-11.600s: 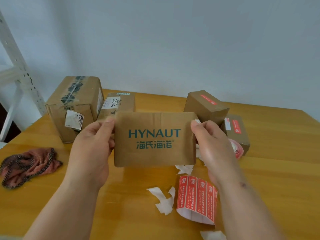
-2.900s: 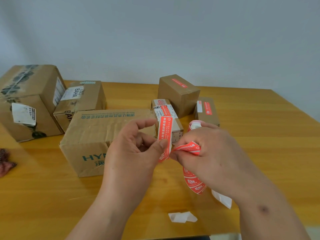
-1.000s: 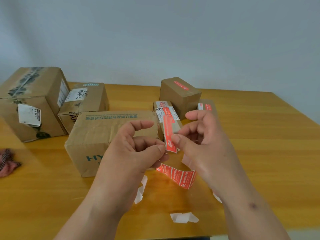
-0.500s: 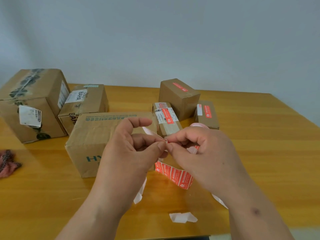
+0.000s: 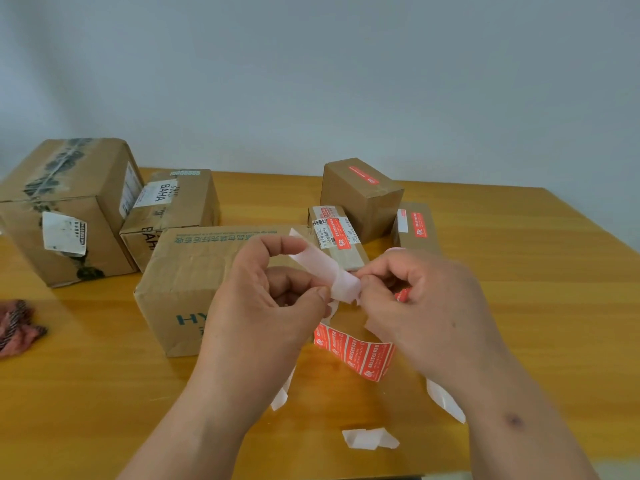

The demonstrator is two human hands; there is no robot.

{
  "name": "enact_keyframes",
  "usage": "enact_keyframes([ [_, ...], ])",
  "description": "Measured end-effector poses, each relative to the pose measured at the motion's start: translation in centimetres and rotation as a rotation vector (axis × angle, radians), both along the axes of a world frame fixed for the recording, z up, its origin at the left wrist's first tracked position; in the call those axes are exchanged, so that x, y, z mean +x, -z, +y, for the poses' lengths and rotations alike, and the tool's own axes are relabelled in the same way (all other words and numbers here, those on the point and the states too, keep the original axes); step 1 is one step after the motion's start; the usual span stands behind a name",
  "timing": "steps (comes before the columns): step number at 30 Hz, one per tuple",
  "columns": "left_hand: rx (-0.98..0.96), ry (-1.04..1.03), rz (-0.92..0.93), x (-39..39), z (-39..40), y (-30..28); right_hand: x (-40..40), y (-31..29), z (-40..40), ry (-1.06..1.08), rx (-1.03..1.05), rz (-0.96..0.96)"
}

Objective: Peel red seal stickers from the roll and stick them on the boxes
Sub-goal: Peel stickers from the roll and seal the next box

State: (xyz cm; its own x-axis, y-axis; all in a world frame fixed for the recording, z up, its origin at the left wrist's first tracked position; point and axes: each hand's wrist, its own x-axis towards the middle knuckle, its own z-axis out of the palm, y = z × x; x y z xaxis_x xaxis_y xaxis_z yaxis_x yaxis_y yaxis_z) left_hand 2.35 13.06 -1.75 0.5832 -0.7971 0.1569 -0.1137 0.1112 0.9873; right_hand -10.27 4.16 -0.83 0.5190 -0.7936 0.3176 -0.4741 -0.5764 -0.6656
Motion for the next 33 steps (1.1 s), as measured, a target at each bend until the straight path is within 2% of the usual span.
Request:
enact_keyframes([
  [3, 0.035, -0.054, -0.05, 0.6, -0.2, 0.4, -0.4, -0.3, -0.7, 0.07, 0.046, -0.035],
  [8, 0.113, -0.159, -0.235, 1.3, -1.0, 0.7, -1.2, -1.0, -2.3, 0.23, 0.169, -0.151],
  [13, 0.193, -0.227, -0.515, 0.9, -1.8, -0.1, -1.9, -1.2, -4.1, 0.412, 0.147, -0.164],
  [18, 0.231, -0.216, -0.695, 0.4, -2.5, -0.3, -2.1, -1.5, -4.9, 0.491, 0.152, -0.237],
  [21, 0.197, -0.107, -0.682, -0.1, -3.0, -0.3, -1.5, -1.9, -4.4, 0.397, 0.17, -0.244],
  [24, 0.191, 0.006, -0.521, -0.9, -3.7, -0.4, -0.8, -1.8, -3.8, 0.303, 0.161, -0.187],
  [29, 0.1, -0.069, -0.351, -1.1, -3.9, -0.3, -0.5, -1.6, -3.6, 0.279, 0.127, -0.133],
  [31, -0.026, -0.135, -0.406, -0.9, -3.6, -0.4, -0.4, -1.5, -3.6, 0.287, 0.098, -0.105],
  [33, -0.136, -0.2, -0.556, -0.7, -3.3, -0.4, -0.1, -1.5, -3.4, 0.287, 0.053, -0.06],
])
